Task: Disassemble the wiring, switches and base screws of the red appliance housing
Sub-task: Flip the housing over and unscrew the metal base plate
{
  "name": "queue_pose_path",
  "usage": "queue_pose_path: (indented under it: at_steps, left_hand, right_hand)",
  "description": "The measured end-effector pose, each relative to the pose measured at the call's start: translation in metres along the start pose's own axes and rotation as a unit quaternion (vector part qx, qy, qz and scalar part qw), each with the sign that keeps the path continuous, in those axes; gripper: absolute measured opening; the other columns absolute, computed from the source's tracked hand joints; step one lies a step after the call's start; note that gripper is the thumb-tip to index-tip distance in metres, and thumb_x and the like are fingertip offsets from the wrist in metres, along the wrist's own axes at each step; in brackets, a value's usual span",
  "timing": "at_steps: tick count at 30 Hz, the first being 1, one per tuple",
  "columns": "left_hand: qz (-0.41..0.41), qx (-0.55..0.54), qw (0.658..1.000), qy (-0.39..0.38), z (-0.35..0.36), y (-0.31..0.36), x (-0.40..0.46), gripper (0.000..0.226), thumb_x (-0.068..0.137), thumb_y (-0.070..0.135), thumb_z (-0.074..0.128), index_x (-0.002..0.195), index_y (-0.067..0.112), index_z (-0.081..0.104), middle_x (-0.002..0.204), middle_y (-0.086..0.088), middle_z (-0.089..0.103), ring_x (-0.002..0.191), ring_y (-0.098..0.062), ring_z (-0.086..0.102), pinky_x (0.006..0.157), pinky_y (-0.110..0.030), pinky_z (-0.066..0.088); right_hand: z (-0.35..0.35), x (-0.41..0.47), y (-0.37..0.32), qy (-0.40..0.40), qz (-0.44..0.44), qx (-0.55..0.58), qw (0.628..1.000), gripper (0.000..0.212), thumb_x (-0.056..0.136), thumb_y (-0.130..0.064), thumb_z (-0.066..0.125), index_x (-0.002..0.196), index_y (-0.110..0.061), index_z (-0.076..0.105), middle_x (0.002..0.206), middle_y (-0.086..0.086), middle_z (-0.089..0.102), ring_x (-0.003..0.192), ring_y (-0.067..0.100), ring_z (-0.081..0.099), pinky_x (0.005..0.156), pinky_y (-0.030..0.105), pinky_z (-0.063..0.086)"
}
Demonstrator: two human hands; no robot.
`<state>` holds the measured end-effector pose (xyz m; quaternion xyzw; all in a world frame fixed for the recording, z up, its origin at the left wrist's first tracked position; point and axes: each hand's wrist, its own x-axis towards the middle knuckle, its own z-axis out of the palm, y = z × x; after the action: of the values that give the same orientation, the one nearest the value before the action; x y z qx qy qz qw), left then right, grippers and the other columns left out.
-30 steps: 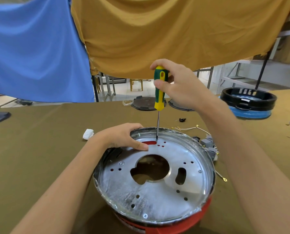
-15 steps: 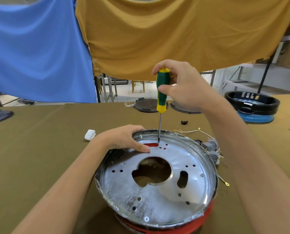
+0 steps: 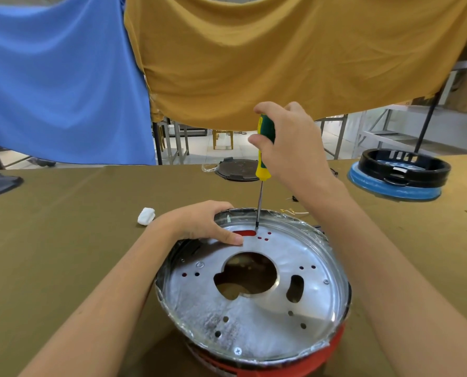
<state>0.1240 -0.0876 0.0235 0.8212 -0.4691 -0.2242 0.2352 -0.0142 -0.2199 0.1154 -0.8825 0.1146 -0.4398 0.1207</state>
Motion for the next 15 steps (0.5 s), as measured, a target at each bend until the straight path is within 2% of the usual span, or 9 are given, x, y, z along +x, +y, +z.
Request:
queue_pose_path:
  at_steps: [2, 4, 6, 8, 10, 11, 15]
  left_hand:
    - [-0.002, 0.005, 1.000, 0.004, 0.000, 0.000, 0.001, 0.057, 0.068, 0.061, 0.080, 0.115, 0.037, 0.058, 0.105, 0.015, 0.070, 0.097, -0.016, 0.067, 0.090, -0.034, 0.053]
    - [-0.009, 0.011, 1.000, 0.009, 0.001, -0.001, 0.002, 0.068, 0.067, 0.063, 0.080, 0.124, 0.036, 0.055, 0.114, 0.019, 0.065, 0.104, -0.012, 0.063, 0.093, -0.032, 0.049]
    - [-0.013, 0.008, 1.000, 0.006, 0.001, -0.001, 0.002, 0.065, 0.067, 0.063, 0.080, 0.122, 0.037, 0.056, 0.109, 0.021, 0.066, 0.100, -0.009, 0.063, 0.088, -0.030, 0.048]
    - [-0.009, 0.009, 1.000, -0.002, 0.000, -0.003, 0.003, 0.053, 0.067, 0.064, 0.080, 0.109, 0.042, 0.058, 0.096, 0.025, 0.069, 0.086, -0.002, 0.066, 0.078, -0.027, 0.049]
    - [-0.001, 0.014, 1.000, 0.001, 0.000, -0.003, 0.003, 0.052, 0.065, 0.068, 0.079, 0.106, 0.043, 0.058, 0.093, 0.028, 0.068, 0.082, 0.003, 0.065, 0.075, -0.026, 0.047]
    - [-0.001, 0.015, 1.000, 0.004, 0.000, -0.004, 0.004, 0.054, 0.064, 0.069, 0.079, 0.106, 0.044, 0.058, 0.093, 0.028, 0.068, 0.083, 0.003, 0.065, 0.075, -0.025, 0.046]
    - [-0.006, 0.019, 1.000, 0.003, 0.001, -0.005, 0.005, 0.055, 0.064, 0.070, 0.078, 0.108, 0.044, 0.057, 0.096, 0.024, 0.069, 0.085, 0.000, 0.066, 0.076, -0.025, 0.050]
  right_hand:
    - [-0.002, 0.002, 0.000, -0.035, -0.001, 0.051, 0.998, 0.040, 0.096, -0.017, 0.063, 0.135, -0.022, 0.054, 0.105, 0.001, 0.053, 0.088, 0.017, 0.047, 0.078, 0.024, 0.037]
    - [-0.007, 0.005, 0.003, -0.065, 0.014, 0.122, 0.990, 0.035, 0.094, -0.010, 0.061, 0.127, -0.022, 0.058, 0.096, -0.005, 0.055, 0.075, 0.009, 0.051, 0.064, 0.016, 0.040]
    - [-0.010, 0.007, 0.007, -0.068, 0.041, 0.168, 0.983, 0.028, 0.091, -0.010, 0.058, 0.115, -0.023, 0.059, 0.085, -0.010, 0.050, 0.066, 0.006, 0.047, 0.055, 0.014, 0.039]
    - [-0.007, 0.004, 0.008, -0.061, 0.035, 0.149, 0.986, 0.018, 0.095, -0.023, 0.060, 0.112, -0.022, 0.056, 0.085, -0.006, 0.049, 0.071, 0.011, 0.047, 0.063, 0.023, 0.041]
    - [-0.001, 0.000, 0.007, -0.042, 0.019, 0.094, 0.995, 0.028, 0.095, -0.039, 0.063, 0.114, -0.021, 0.056, 0.094, -0.001, 0.046, 0.086, 0.018, 0.046, 0.073, 0.027, 0.038]
    - [0.002, -0.001, 0.006, -0.026, 0.016, 0.071, 0.997, 0.032, 0.095, -0.042, 0.064, 0.117, -0.020, 0.058, 0.099, 0.000, 0.044, 0.093, 0.019, 0.045, 0.077, 0.026, 0.036]
    - [0.005, 0.000, 0.001, 0.016, 0.009, 0.027, 0.999, 0.039, 0.096, -0.031, 0.066, 0.133, -0.022, 0.060, 0.108, 0.002, 0.039, 0.096, 0.020, 0.047, 0.086, 0.030, 0.043]
